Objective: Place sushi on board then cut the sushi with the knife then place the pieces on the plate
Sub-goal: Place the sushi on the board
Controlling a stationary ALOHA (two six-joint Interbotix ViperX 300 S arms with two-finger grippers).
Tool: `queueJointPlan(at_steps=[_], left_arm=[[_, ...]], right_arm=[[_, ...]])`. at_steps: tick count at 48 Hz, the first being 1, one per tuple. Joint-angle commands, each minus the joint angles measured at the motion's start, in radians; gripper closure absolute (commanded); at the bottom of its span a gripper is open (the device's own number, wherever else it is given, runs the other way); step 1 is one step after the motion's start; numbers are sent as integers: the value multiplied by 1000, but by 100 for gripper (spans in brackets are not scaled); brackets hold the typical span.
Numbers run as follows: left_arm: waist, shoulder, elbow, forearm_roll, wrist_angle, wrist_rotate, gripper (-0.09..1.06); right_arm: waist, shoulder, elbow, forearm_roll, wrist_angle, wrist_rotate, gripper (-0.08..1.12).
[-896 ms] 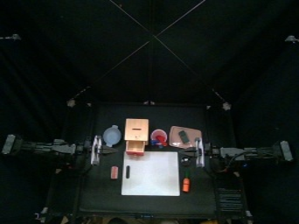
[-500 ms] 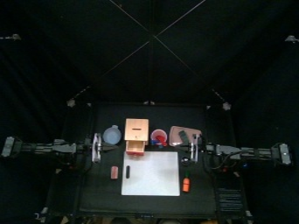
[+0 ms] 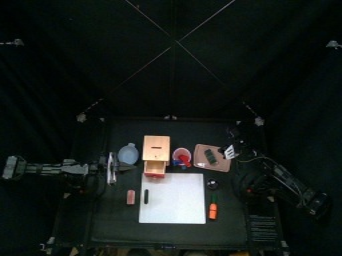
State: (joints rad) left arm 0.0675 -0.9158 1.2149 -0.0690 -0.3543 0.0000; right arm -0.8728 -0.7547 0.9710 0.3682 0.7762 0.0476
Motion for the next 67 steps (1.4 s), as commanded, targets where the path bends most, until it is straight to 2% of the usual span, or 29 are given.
queueJointPlan(at_steps=[1, 3, 9, 17, 27, 32, 37, 42, 49, 56, 67], left_arm=[[8, 5, -14, 2, -11, 2, 86], [9, 3, -11, 2, -11, 2, 86], [14, 3, -3, 0, -11, 2, 86], [21, 3, 5, -6, -11, -5, 86], [63, 5, 6, -63, -14, -2, 86], [67, 3, 6, -66, -14, -2, 86], [66, 3, 8, -66, -14, -3, 86], [64, 3, 11, -66, -14, -5, 86], [66, 3, 11, -66, -14, -3, 86], [66, 5, 18, -66, -14, -3, 86], [64, 5, 25, -69, -15, -5, 86]], right_arm=[[9, 46, -2, 14, -26, -2, 15], [9, 69, 0, 17, -44, -2, 11], [6, 155, -6, 17, -109, -2, 11], [21, 299, -37, -46, -155, -2, 11], [92, 422, -60, -75, -199, 0, 11], [112, 471, -75, -117, -213, 0, 11], [115, 500, -95, -178, -213, 35, 11], [135, 505, -112, -328, -184, 164, 11], [244, 505, -120, -472, -166, 397, 11], [284, 505, -110, -511, -169, 474, 11], [242, 525, -92, -554, -192, 483, 11]])
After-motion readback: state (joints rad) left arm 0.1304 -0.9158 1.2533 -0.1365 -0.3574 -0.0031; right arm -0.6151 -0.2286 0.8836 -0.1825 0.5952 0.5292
